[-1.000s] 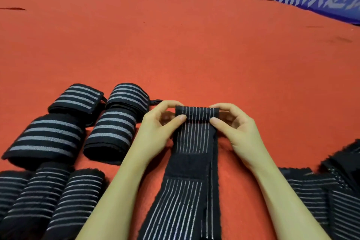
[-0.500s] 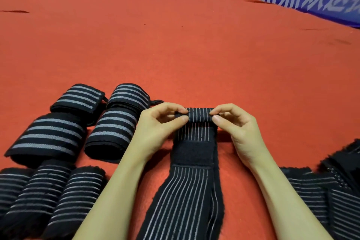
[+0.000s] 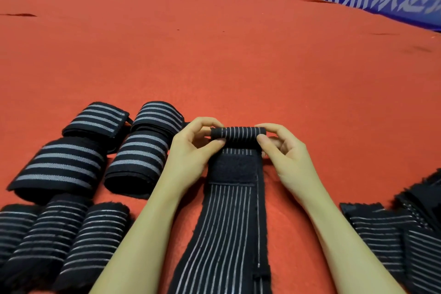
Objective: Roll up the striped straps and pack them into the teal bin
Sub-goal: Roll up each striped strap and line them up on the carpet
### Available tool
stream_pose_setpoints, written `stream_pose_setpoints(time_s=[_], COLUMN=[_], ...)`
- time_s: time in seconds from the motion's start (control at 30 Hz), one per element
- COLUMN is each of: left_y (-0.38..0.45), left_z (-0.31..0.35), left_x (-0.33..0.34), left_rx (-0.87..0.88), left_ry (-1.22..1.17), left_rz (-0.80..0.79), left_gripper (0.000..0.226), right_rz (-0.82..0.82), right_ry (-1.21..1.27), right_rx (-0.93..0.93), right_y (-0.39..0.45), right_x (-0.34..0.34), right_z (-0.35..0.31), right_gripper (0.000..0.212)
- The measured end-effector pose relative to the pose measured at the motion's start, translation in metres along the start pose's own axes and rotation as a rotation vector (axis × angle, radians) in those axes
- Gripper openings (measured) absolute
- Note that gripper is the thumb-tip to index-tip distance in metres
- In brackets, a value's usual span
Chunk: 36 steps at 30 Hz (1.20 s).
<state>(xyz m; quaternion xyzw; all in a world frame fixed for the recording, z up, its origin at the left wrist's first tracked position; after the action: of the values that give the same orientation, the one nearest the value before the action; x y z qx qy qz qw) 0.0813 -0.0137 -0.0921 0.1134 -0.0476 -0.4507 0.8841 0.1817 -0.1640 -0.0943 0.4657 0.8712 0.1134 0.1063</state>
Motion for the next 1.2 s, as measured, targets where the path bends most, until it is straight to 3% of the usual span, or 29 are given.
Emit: stream_pose_setpoints(time_s=[0.4, 0.5, 0.67, 0.8, 1.03, 1.2], left_y=[-0.005, -0.002, -0.003, -0.005, -0.003, -0.006], left_z=[0.001, -0.003, -0.003, 0.0, -0.002, 0.001], left_x=[0.002, 0.002, 0.006, 0.012, 0.012, 0.013], left_rx=[-0.006, -0.017, 0.03, 0.075, 0.111, 0.147], left_ry=[-0.106, -0.106, 0.019, 0.061, 0.139, 0.137], left_rz=[0.038, 0.109, 0.208, 0.229, 0.269, 0.271], left_gripper=[0.023, 0.032, 0.04, 0.04, 0.034, 0.029], right_rz=[0.032, 0.044, 0.131, 0.217, 0.175, 0.144], right_ry=[0.169, 0.188, 0.16, -0.002, -0.205, -0.137], right_rx=[-0.04, -0.036, -0.036, -0.036, -0.087, -0.119], right_y=[0.0, 0.0, 0.0, 0.0, 0.0, -0.001], right_x=[-0.002, -0.003, 0.0, 0.003, 0.009, 0.009], right_z=[-0.002, 0.0, 0.003, 0.006, 0.008, 0.008], right_gripper=[0.017, 0.021, 0.032, 0.033, 0.033, 0.036])
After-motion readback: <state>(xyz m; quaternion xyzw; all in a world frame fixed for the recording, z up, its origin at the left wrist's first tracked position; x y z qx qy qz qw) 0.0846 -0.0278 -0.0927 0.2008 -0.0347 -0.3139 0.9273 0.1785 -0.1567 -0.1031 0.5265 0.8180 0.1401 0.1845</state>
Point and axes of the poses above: each hand's wrist, its own y-axis towards the middle knuckle, its own x-axis out of the palm, z = x × y, the point moved 4 cm from there along y, towards the middle knuckle, and after that the axes turned 3 degrees about z, right-handed, at the moved point
